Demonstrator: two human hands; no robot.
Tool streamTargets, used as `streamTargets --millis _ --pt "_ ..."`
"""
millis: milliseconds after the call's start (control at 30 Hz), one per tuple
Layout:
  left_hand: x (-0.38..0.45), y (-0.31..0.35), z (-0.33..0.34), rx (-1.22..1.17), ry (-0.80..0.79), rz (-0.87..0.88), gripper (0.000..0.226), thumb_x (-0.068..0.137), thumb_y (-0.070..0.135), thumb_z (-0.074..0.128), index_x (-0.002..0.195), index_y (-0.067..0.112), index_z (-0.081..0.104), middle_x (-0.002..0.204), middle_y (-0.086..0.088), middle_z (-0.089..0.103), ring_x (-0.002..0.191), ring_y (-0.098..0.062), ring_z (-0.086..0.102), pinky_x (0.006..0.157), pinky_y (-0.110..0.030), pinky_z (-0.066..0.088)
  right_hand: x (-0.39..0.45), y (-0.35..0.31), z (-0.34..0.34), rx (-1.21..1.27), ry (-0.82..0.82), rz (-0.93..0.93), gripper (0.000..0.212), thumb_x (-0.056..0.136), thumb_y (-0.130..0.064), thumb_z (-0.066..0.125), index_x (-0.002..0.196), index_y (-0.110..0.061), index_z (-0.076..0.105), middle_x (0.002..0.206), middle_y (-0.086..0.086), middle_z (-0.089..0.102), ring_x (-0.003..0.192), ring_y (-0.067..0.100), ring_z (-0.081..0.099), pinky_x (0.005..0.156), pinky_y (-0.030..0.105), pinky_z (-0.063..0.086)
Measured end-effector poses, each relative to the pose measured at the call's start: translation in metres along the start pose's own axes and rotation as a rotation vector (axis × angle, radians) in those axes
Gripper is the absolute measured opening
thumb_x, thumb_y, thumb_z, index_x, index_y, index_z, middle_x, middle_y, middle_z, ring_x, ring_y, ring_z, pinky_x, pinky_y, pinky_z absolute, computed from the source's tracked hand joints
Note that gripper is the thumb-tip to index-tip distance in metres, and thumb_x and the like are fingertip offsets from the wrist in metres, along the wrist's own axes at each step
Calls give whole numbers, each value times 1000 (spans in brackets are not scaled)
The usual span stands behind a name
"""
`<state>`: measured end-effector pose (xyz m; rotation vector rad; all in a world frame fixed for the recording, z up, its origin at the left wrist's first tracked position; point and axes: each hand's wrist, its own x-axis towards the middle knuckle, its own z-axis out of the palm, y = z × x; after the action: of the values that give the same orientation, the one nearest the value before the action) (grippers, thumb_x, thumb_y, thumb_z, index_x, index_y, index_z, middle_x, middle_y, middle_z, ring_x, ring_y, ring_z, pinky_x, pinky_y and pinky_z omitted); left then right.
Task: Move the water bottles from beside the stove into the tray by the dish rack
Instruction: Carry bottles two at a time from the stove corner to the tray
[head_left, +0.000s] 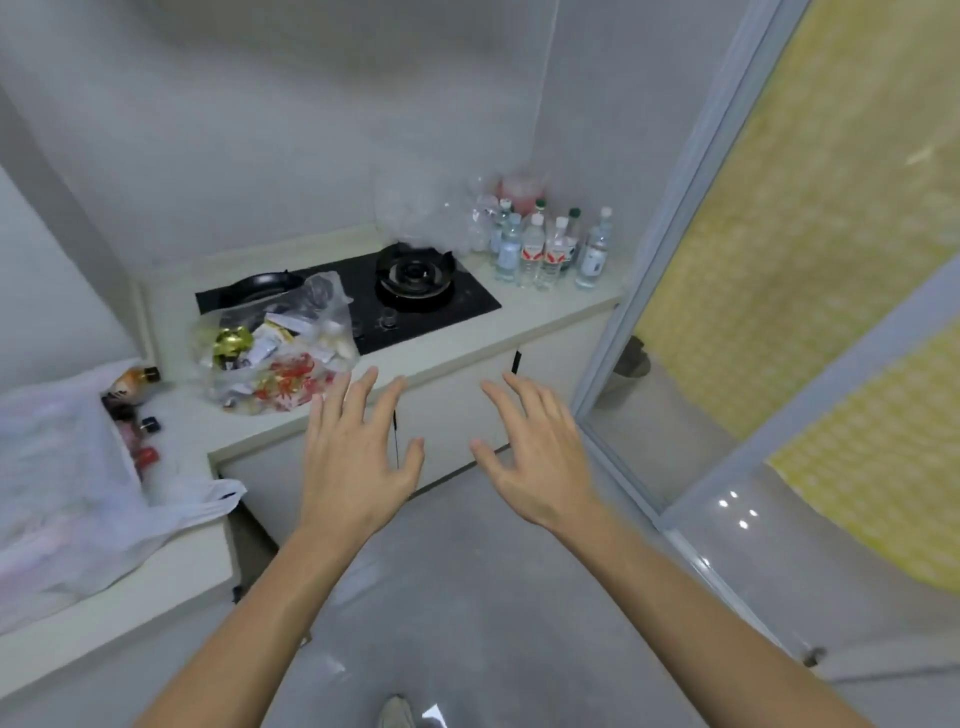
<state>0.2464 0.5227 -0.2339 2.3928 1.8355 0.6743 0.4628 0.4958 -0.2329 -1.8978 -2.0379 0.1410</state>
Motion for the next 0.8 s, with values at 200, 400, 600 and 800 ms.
streamTargets --millis 200,400,600,800 --pt "103 13 41 -32 -43 95 69 96 50 53 158 20 48 164 -10 45 158 -36 30 128 -57 26 75 50 8 15 19 97 68 104 -53 53 163 -24 39 170 6 35 155 27 32 126 51 27" --pt "201 41 106 -33 -67 148 67 97 49 54 158 23 48 166 -9 44 158 -35 30 130 -56 22 157 129 23 19 54 123 68 103 -52 53 162 -23 39 167 8 39 151 30 38 124 51 34" --pt "305 80 166 -33 -100 126 69 97 45 61 160 23 46 166 -10 43 158 -35 30 129 -57 25 252 219 31 51 10 152 71 102 -55 53 165 -31 29 173 1 29 158 25 28 128 44 25" --pt "391 123 223 -54 -133 114 69 94 40 70 157 20 49 161 -12 48 153 -35 37 125 -54 34 327 303 28 82 -49 146 73 100 -49 58 165 -29 32 172 2 31 157 25 28 128 44 27"
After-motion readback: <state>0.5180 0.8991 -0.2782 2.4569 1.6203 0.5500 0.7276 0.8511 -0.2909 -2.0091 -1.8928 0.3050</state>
